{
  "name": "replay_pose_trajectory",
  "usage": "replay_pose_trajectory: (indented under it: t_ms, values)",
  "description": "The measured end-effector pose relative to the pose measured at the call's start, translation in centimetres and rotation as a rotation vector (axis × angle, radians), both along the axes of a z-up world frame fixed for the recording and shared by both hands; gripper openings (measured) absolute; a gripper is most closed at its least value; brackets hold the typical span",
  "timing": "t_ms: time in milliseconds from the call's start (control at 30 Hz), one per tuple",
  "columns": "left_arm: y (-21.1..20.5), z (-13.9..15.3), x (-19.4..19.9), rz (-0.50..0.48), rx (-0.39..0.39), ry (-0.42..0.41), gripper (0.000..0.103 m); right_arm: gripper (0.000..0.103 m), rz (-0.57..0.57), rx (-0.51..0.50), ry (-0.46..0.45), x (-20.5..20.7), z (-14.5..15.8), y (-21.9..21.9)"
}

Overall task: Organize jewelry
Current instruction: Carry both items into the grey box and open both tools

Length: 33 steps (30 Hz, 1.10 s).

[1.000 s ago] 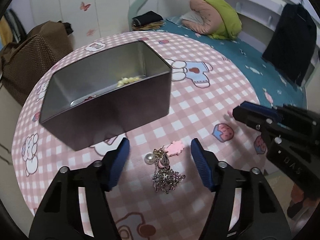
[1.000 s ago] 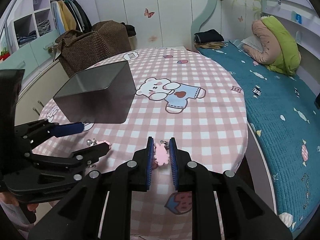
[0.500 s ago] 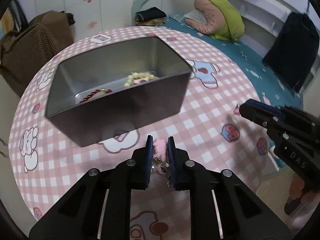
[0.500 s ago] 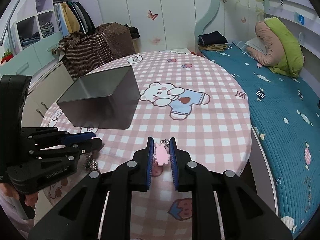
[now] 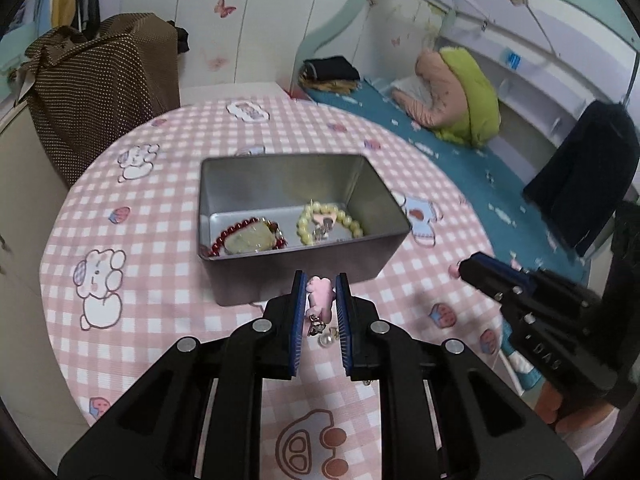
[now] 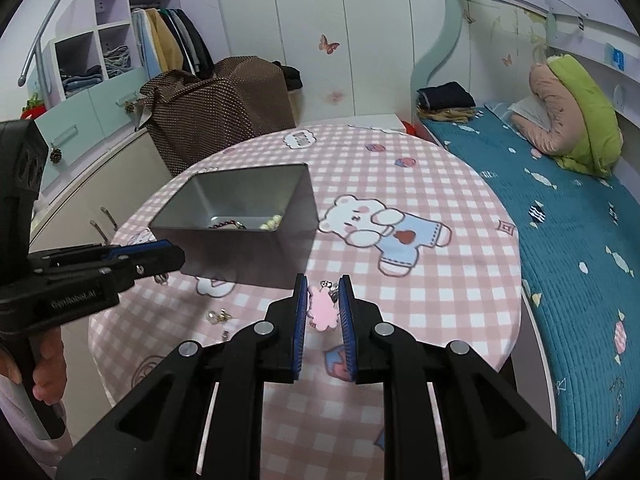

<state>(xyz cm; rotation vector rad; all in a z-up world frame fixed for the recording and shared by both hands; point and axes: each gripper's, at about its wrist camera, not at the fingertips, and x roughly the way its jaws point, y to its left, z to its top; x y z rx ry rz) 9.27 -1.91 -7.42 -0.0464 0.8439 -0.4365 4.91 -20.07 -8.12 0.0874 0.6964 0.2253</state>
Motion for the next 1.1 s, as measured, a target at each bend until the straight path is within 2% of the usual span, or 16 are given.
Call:
replay_pose_trajectory:
  t_ms: [333,567,1100]
  values:
    - [1.6,2.3,-0.8,0.029,-0.05,-0.058,0.015,0.015,0.04,-0.008,-0.031,0.1,1.5,1.7]
    - [2.4,2.9,-0.5,0.047,-0.064,-0.077,0.015,0.015,0.063,-0.016,-0.051,0.5,2.4,2.8]
    - [2.7,3.2,3.1,0.088,-0.076,-0.08,0.015,0.015,0.094,-0.023,-0.072,4.7,3.7,4.7]
